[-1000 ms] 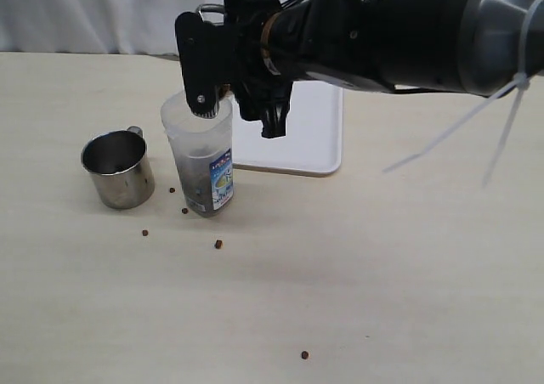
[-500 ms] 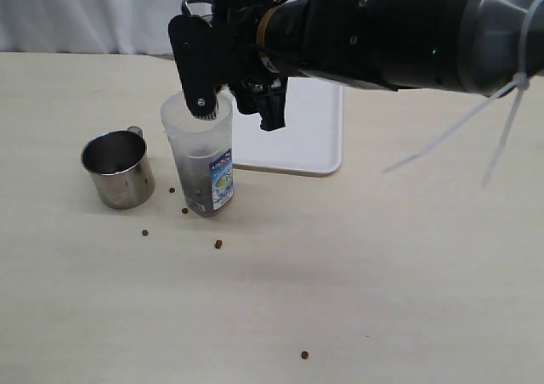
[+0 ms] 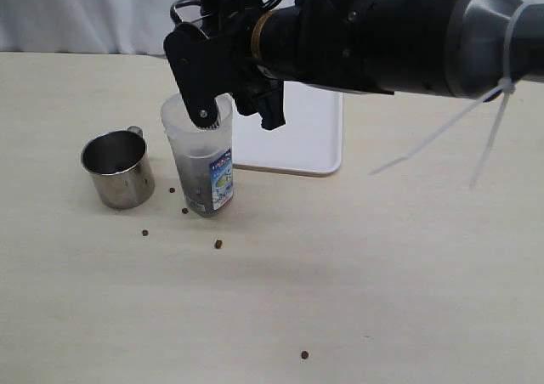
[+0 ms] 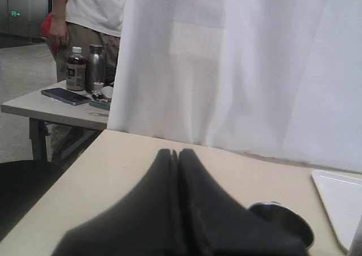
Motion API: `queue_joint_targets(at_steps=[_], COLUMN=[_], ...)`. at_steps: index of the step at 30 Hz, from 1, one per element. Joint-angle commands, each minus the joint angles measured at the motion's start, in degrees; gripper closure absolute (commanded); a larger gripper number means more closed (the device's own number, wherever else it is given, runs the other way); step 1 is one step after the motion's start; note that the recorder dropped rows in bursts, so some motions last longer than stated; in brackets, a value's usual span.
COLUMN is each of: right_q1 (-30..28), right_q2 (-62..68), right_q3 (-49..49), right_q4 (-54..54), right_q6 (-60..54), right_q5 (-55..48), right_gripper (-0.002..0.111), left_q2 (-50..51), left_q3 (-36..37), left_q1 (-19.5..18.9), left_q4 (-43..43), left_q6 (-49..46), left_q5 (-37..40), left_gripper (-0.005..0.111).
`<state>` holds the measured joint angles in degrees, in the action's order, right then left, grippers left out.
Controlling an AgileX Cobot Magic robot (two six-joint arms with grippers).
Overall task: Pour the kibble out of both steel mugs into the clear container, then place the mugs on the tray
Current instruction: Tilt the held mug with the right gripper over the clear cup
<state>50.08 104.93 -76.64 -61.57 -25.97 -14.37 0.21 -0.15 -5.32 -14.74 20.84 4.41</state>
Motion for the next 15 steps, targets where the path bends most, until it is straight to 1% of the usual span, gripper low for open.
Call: queue_joint_targets(at_steps=[1,15], right_q1=[0.0,0.0], right_q2=[-0.4,-0.4], right_q3=[-0.6,-0.6], right_q4=[-1.0,-1.7], right_q6=[-0.5,-5.0], right_q5=[1.3,1.1], right_gripper=[0.103,0.103], left_q2=[-0.2,-0.2], left_q3=[0.1,0.1], left_q1=[0.0,0.0], left_q4=[-0.1,-0.1], left_q6=[0.2,0.2], left_q5=[-0.4,-0.4], left_gripper=[0.107,0.107])
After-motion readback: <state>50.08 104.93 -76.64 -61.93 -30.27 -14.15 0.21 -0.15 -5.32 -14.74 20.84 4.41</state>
